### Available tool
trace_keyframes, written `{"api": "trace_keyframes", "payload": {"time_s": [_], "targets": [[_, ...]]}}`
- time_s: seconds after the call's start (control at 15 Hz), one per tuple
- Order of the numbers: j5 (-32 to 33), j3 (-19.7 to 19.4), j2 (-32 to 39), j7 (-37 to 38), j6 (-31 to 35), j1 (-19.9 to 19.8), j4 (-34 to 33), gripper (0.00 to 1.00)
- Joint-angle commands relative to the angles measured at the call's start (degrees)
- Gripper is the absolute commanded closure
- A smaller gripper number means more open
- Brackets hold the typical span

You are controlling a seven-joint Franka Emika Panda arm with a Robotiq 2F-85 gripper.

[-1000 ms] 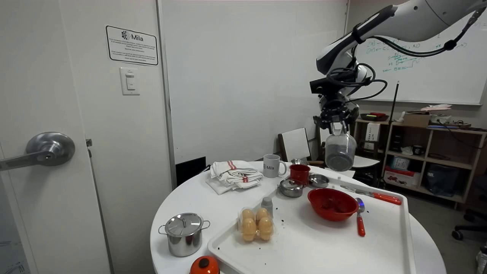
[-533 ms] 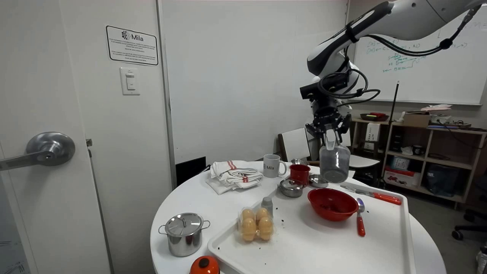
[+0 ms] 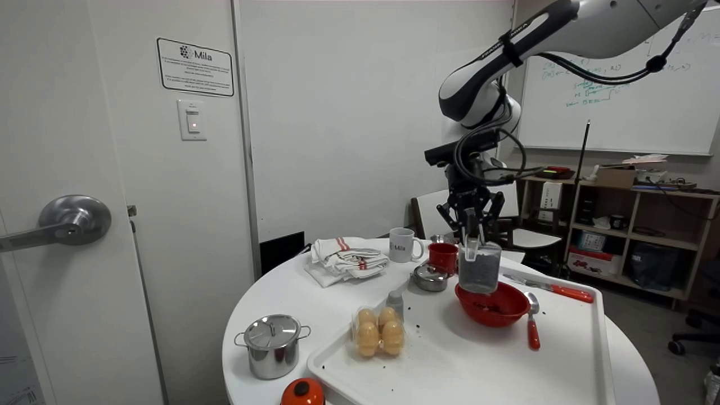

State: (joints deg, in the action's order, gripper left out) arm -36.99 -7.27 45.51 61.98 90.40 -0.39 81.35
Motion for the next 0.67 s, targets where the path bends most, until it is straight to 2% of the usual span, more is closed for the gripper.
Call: {"api": "trace_keyframes", "payload": {"time_s": [0.0, 0.27, 0.6], "targets": [[4.0, -0.1, -3.3, 1.6, 13.7, 3.5, 6.5, 0.87], [6.9, 0.8, -4.3, 3.9, 29.0, 5.8, 11.4, 0.87], [9.6, 2.0, -6.2, 7.1, 40.9, 6.9, 16.6, 0.87]]}}
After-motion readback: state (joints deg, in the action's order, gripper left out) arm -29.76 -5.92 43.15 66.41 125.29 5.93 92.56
